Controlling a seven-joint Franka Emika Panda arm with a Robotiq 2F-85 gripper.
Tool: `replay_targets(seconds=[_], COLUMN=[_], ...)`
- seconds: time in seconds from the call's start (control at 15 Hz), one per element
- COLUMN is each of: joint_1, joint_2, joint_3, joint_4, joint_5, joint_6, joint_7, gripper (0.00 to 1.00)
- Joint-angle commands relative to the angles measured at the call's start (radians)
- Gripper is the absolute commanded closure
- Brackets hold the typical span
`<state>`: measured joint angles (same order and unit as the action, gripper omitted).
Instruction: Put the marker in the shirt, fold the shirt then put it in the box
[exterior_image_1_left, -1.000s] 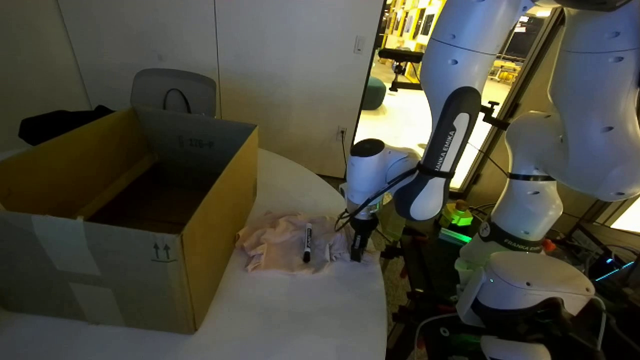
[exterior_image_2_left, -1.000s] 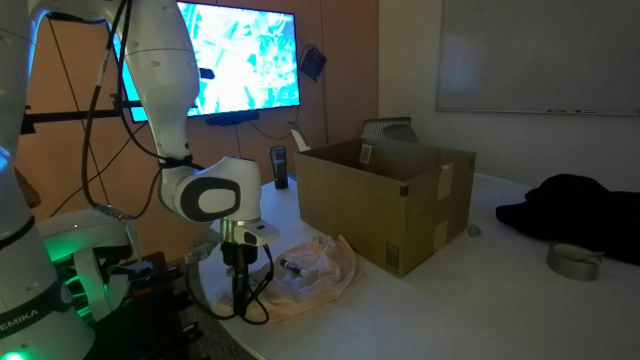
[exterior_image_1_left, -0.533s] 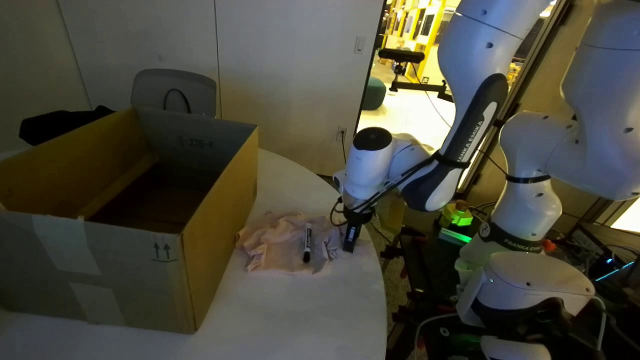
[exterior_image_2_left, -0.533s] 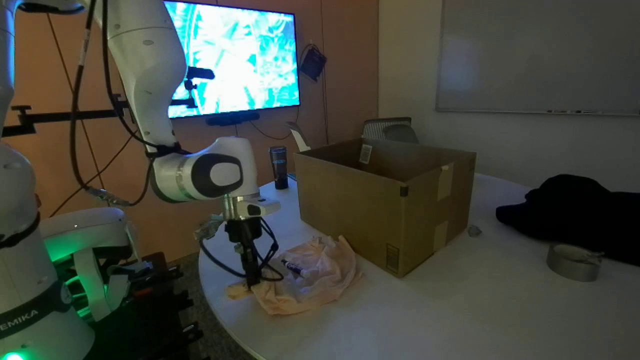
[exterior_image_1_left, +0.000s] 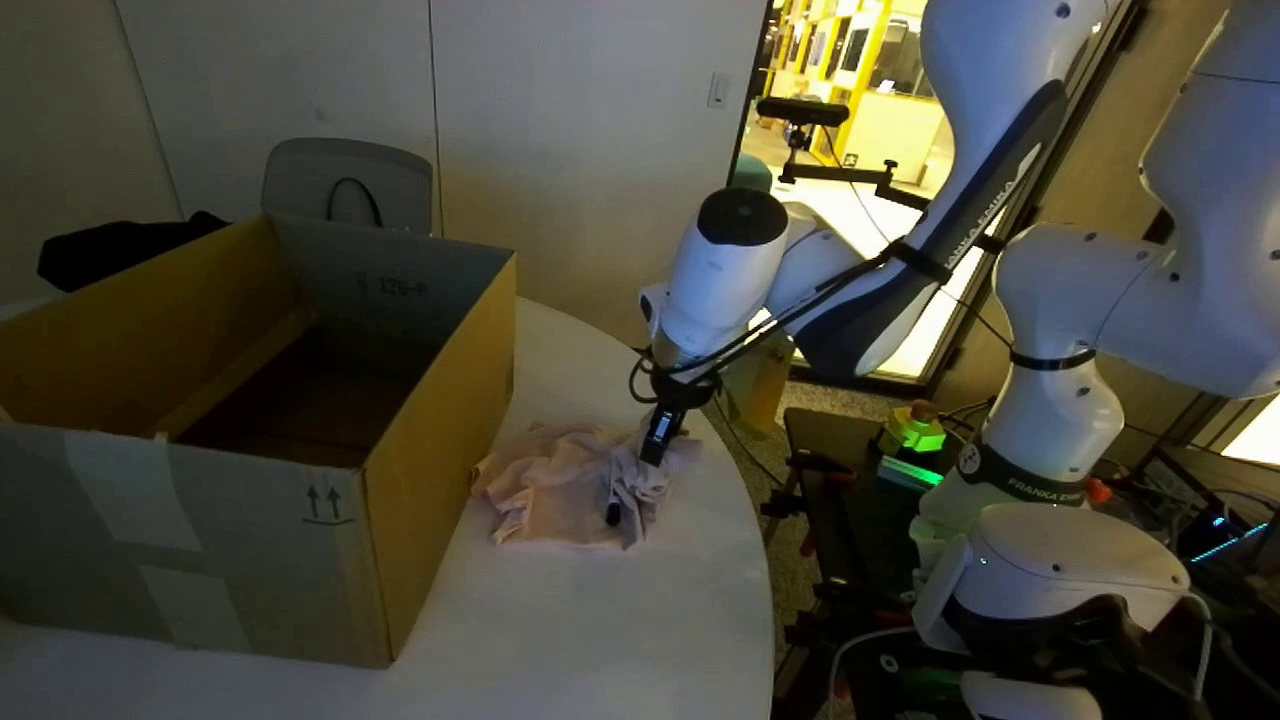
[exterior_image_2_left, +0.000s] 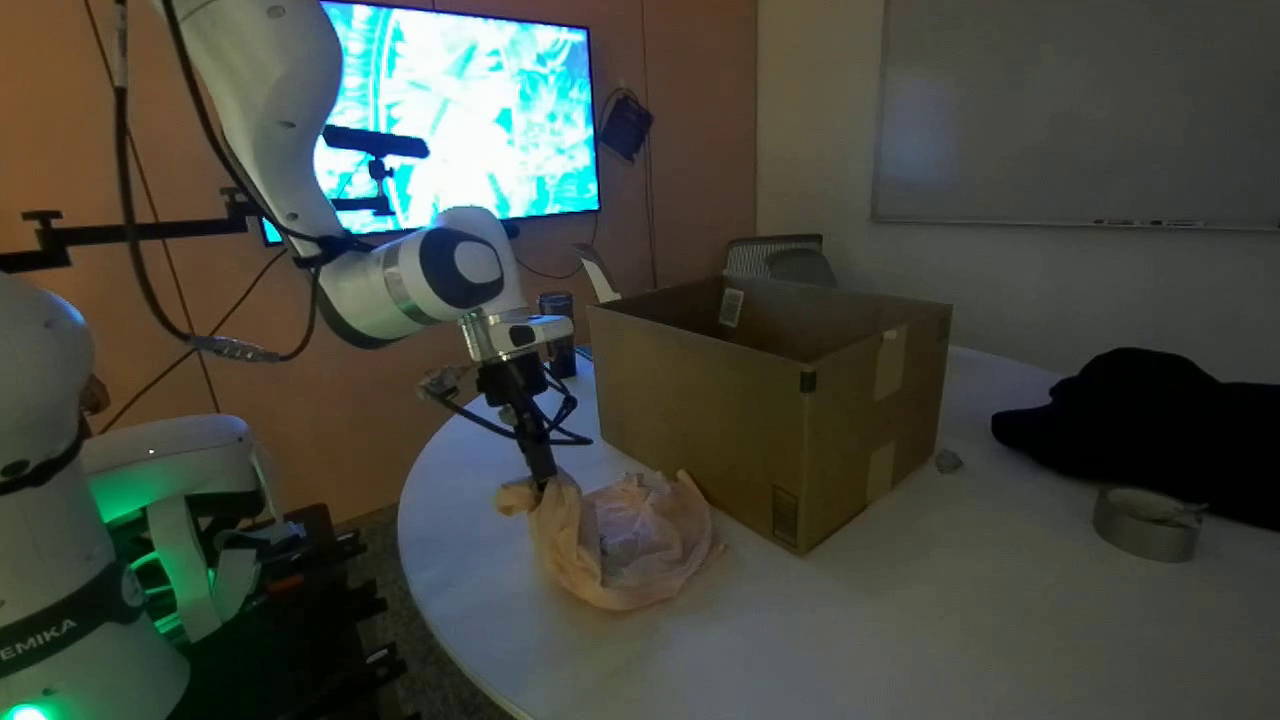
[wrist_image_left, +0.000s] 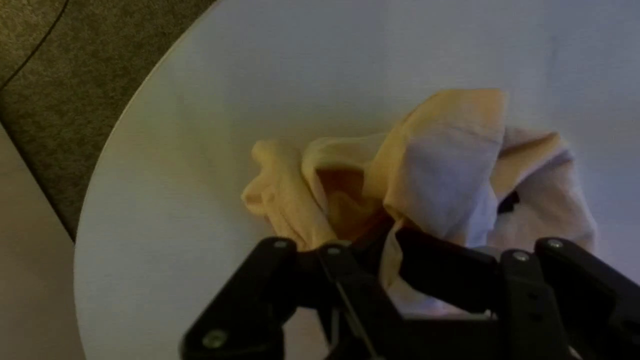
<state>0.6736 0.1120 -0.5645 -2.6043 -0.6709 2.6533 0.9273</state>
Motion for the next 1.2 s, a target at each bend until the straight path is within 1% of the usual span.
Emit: replay_targets(seconds=[0.0, 0.13, 0.27, 0.4, 0.6, 0.67, 0.73, 0.87, 1.0, 1.07, 1.13], joint_1=[-0.192, -0.268, -0.310, -0.337, -0.352, -0.353, -0.352, -0.353, -0.350, -0.346, -0.332], joint_2=[0.074, 0.127, 0.178, 0.218, 0.253, 0.261, 0.266, 0.274, 0.276, 0.279, 0.285], joint_3=[0.264, 0.365, 0.422, 0.452, 0.467, 0.467, 0.467, 0.471, 0.480, 0.488, 0.490], joint_4=[0.133, 0.213, 0.279, 0.328, 0.367, 0.374, 0.378, 0.383, 0.385, 0.390, 0.402], joint_5=[0.036, 0.042, 0.038, 0.033, 0.022, 0.018, 0.015, 0.020, 0.017, 0.017, 0.005], joint_6=[-0.057, -0.098, -0.134, -0.155, -0.173, -0.169, -0.169, -0.157, -0.136, -0.124, -0.135], joint_7=[0.071, 0.111, 0.145, 0.167, 0.193, 0.202, 0.211, 0.217, 0.223, 0.228, 0.244], gripper=[1.00, 1.00, 1.00, 1.00, 0.98, 0.96, 0.73, 0.69, 0.56, 0.47, 0.40])
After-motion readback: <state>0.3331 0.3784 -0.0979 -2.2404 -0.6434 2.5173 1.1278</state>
